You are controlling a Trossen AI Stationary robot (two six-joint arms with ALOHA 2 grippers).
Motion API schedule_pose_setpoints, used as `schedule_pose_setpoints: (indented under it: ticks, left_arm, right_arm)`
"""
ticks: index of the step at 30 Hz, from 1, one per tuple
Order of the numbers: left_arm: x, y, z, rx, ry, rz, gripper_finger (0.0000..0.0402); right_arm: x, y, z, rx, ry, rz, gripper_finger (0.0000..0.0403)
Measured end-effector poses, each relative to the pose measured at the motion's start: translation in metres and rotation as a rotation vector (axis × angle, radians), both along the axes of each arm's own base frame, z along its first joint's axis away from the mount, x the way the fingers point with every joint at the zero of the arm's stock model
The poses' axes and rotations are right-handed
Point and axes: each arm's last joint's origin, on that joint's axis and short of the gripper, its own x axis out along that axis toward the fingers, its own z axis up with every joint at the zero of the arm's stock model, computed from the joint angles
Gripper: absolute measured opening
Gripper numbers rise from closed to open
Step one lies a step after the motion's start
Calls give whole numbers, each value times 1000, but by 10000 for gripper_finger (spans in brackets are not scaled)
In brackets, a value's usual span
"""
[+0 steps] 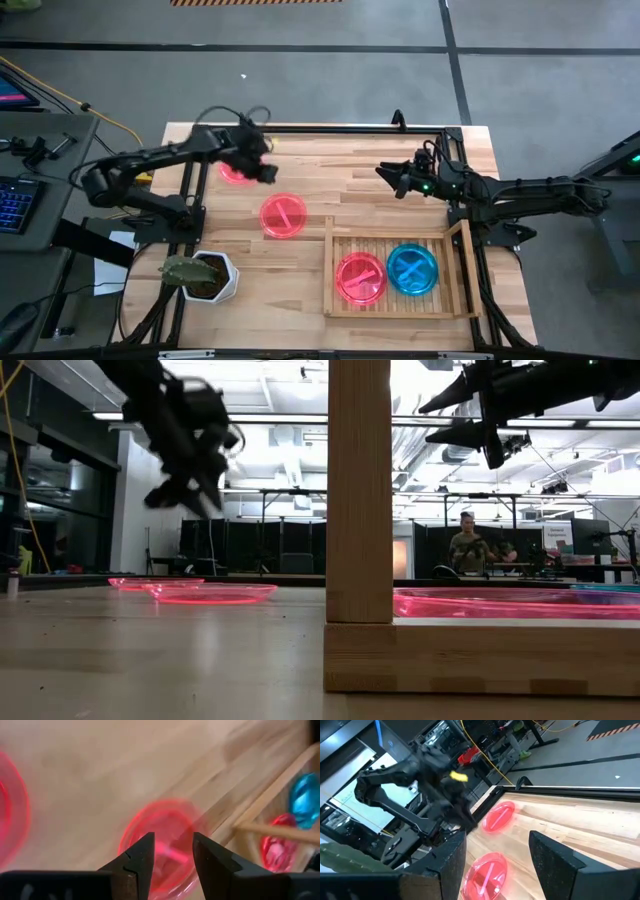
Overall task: Place and stack plates onto a shelf
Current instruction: Stack the pink plate on top of the pink plates on the shelf
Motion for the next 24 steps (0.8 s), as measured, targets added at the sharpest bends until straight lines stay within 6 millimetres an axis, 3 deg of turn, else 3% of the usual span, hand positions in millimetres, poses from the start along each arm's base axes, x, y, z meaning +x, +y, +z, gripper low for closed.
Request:
schedule_pose_setpoints:
  ticks: [7, 12, 24]
  left_arm:
    - [-5, -22, -55, -104, 88, 51, 122]
    - [-9, -29, -75, -115, 55, 135, 122]
    - [-8, -32, -84, -24, 116, 191, 122]
  right_arm:
    - [0, 0, -4, 30, 26, 13, 201]
    - [0, 1, -4, 31, 31, 16, 201]
    - [0, 1, -4, 38, 28, 16, 201]
